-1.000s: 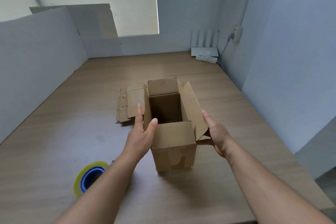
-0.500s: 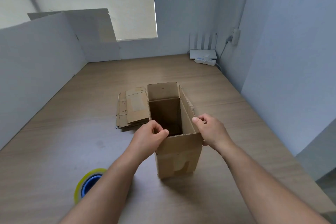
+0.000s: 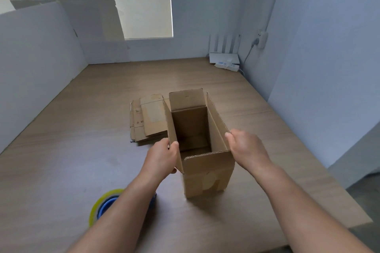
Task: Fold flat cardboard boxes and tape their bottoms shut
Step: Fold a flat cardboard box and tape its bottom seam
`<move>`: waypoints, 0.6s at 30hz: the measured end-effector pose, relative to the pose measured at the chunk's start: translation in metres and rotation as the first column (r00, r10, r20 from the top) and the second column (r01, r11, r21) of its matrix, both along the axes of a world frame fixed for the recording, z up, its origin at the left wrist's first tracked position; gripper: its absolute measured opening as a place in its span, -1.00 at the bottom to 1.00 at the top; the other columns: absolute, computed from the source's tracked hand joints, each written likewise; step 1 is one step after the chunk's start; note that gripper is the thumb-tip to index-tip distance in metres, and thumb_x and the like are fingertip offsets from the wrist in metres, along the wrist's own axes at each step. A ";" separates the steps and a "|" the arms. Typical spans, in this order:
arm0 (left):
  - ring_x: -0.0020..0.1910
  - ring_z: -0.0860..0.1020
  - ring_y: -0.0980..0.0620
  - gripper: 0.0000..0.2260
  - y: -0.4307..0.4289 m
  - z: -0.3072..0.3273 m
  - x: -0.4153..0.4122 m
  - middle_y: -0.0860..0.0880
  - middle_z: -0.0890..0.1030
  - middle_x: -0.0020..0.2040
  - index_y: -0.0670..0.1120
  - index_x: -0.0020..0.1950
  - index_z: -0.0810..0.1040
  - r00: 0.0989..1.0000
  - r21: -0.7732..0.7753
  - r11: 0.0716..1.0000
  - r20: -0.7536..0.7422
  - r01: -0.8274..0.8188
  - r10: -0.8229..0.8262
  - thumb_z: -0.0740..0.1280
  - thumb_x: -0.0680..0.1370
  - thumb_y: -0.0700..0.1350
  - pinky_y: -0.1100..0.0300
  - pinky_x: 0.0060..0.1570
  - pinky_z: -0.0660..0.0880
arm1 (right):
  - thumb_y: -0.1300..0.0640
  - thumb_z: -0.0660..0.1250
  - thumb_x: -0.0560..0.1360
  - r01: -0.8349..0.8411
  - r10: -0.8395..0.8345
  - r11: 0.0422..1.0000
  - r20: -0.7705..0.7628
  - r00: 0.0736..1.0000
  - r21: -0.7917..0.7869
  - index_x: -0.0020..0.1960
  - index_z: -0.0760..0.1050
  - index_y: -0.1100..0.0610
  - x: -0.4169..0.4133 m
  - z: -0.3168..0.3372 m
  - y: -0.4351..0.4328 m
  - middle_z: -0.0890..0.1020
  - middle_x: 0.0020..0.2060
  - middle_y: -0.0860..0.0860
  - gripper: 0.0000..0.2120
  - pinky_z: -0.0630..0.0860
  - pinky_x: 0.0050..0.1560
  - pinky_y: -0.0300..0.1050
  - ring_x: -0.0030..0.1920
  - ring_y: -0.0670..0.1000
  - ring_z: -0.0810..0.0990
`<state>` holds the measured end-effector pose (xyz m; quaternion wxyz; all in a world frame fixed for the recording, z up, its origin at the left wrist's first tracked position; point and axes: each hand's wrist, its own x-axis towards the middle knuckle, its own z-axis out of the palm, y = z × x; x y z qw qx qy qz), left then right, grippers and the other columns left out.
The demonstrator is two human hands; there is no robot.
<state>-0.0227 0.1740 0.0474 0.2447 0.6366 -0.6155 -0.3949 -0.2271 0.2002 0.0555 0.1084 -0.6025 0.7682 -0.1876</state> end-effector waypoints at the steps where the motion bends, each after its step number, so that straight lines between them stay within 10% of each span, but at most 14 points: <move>1: -0.17 0.59 -0.04 -0.79 0.002 -0.001 0.000 -0.08 0.56 0.00 -0.10 0.12 0.46 1.000 -0.001 1.000 -0.012 0.012 -0.012 0.13 0.65 -0.02 0.04 -0.18 0.64 | 0.08 0.07 0.63 0.012 -0.012 1.000 -0.011 1.000 -0.025 -0.38 0.17 0.06 0.001 -0.002 0.003 0.33 -0.44 -0.01 -0.60 0.16 -0.29 -0.07 -0.27 0.14 0.38; 18: -0.15 0.54 -0.22 -0.66 0.080 0.030 -0.019 -0.18 0.53 -0.26 -0.22 -0.19 0.43 0.977 -0.232 0.949 -0.039 -0.213 0.210 0.10 0.65 -0.02 -0.20 -0.10 0.53 | 0.16 0.18 0.58 -0.178 0.206 0.942 0.070 0.976 -0.285 -0.43 0.19 0.08 -0.026 0.029 0.037 0.29 -0.53 -0.02 -0.58 0.20 -0.43 -0.11 -0.47 -0.01 0.27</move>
